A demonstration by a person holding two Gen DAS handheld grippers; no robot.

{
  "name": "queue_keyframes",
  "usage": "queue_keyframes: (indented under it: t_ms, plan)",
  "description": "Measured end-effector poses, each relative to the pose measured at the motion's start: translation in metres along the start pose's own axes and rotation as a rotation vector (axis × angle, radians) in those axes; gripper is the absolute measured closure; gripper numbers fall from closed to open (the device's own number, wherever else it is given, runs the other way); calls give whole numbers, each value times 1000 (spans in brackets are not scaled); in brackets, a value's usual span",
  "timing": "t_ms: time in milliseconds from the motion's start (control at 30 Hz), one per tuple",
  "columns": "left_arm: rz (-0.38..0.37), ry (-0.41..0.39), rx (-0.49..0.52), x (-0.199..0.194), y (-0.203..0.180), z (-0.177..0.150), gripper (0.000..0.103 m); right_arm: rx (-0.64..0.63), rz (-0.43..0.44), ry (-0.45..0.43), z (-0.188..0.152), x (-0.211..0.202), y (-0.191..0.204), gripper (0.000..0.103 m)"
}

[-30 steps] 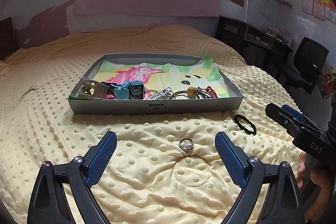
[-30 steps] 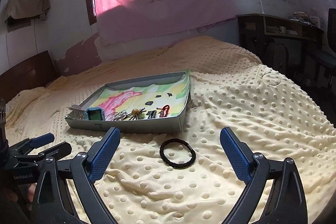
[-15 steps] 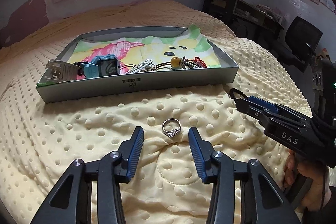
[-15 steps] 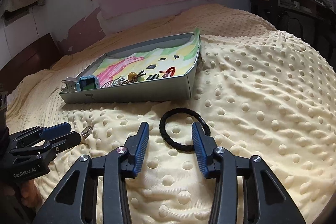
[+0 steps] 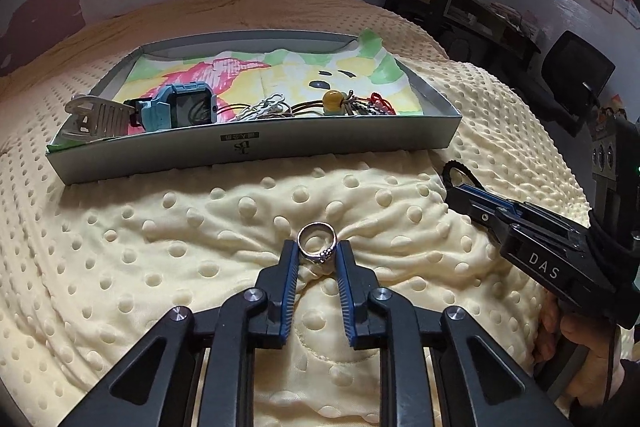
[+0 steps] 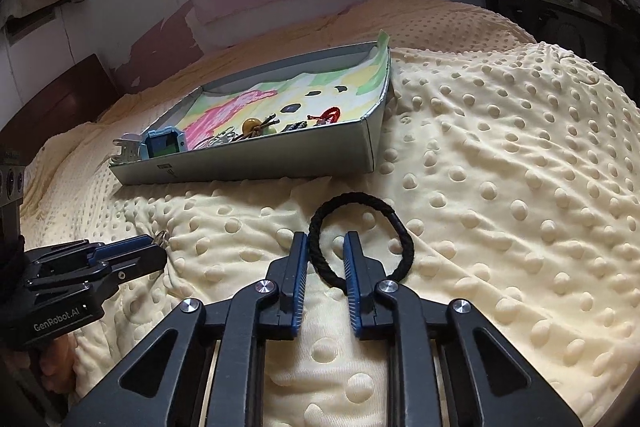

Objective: Organize jewelry
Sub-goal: 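Grasp the small silver ring with the left tool while the right tool grasps the black hair band, then carry the small ring and hair band into the tray and open both tools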

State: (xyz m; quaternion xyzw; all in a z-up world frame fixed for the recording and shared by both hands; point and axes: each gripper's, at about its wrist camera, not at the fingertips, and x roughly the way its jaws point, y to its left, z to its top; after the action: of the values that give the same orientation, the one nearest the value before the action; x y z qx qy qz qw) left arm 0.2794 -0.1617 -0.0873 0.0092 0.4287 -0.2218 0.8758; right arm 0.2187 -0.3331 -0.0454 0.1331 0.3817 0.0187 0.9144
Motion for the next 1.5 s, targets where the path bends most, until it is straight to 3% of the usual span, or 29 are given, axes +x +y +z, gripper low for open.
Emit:
queue_keyframes:
  t_ms: [400,633,833,1033,1300,1500]
  plan:
    - [-49,-87,11,-19,-3,2,85,-32,102,-58,-3,-13,10,97]
    - [-66,-146,18,-36,-6,6,85,-82,99,-114,-2,-29,21,98]
    - [-56,-194,31,-47,-6,19,85,-122,112,-186,11,-47,34,98]
    - [-44,-230,-22,-44,7,48,85,-158,120,-220,43,-41,47,98]
    - [-21,-232,-68,-13,24,86,85,-89,102,-181,80,-6,37,98]
    - [-12,-167,-92,23,30,99,85,-38,57,-84,88,30,24,98]
